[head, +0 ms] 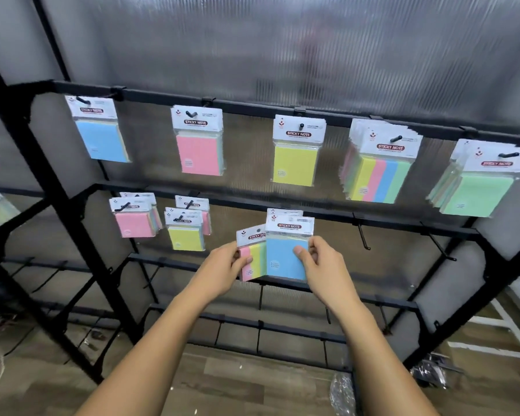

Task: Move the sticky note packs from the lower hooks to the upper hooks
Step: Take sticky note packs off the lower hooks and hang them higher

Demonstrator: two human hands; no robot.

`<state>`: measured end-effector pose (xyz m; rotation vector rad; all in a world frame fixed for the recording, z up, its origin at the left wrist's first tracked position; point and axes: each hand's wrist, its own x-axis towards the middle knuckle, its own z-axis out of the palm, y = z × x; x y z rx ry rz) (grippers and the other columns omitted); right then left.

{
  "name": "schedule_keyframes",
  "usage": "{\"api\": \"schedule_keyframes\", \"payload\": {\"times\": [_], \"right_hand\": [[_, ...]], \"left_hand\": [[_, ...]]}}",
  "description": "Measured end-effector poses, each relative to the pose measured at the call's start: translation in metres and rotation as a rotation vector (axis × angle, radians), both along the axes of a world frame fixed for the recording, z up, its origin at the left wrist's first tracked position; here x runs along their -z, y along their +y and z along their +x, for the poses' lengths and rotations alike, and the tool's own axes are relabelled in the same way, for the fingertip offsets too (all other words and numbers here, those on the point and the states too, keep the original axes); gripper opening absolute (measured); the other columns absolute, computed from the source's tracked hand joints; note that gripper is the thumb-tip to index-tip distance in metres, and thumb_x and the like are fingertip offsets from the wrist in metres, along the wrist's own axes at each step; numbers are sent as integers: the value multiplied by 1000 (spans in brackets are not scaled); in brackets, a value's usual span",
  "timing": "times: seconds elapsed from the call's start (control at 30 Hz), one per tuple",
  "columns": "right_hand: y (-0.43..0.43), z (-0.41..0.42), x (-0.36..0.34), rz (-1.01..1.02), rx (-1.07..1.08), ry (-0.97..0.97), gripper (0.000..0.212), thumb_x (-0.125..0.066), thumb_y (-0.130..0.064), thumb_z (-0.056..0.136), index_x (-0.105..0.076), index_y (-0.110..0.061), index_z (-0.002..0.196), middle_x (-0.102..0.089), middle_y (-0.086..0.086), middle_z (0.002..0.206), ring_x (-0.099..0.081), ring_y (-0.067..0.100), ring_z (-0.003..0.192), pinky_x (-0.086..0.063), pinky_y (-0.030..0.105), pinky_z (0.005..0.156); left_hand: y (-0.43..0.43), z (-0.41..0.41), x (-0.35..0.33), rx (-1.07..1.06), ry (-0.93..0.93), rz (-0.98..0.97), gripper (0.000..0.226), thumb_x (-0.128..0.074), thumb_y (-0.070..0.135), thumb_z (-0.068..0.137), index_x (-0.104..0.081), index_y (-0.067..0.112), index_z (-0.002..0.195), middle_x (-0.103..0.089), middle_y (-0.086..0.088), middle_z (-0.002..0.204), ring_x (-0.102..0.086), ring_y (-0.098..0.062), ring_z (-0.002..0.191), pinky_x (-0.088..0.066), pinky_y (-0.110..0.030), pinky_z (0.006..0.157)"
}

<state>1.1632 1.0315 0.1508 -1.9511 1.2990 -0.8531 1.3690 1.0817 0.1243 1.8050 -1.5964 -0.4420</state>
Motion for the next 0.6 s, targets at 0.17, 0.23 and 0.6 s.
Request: {"api": "schedule_keyframes", "payload": {"times": [0.17,0.23,0.6], "right_hand": [[7,60,-9,-49,-101,28,29,-52,-33,99,-39,-22,75,-44,-5,68,-38,8,59,-31,23,56],[11,88,-12,-67,-128,40,29,-52,-35,99,-40,-21,76,-44,-4,67,-38,12,60,-31,21,58],[39,250,-67,-188,-238,-81,25,-56,-31,97,-46,-15,81,-49,-9,68,-43,6,60,-34,21,54]], "left_hand": [[26,58,-4,-127,47,-1,22,-58,22,95,-63,11,114,-59,11,83,-51,5,66,-36,-7,56],[38,82,-7,-167,53,-13,22,-59,23,95,-64,11,112,-62,8,85,-51,4,65,-37,-8,56],[78,219,-35,-285,71,-136,14,-67,22,89,-65,9,95,-54,12,69,-50,1,57,-36,-10,56]]}}
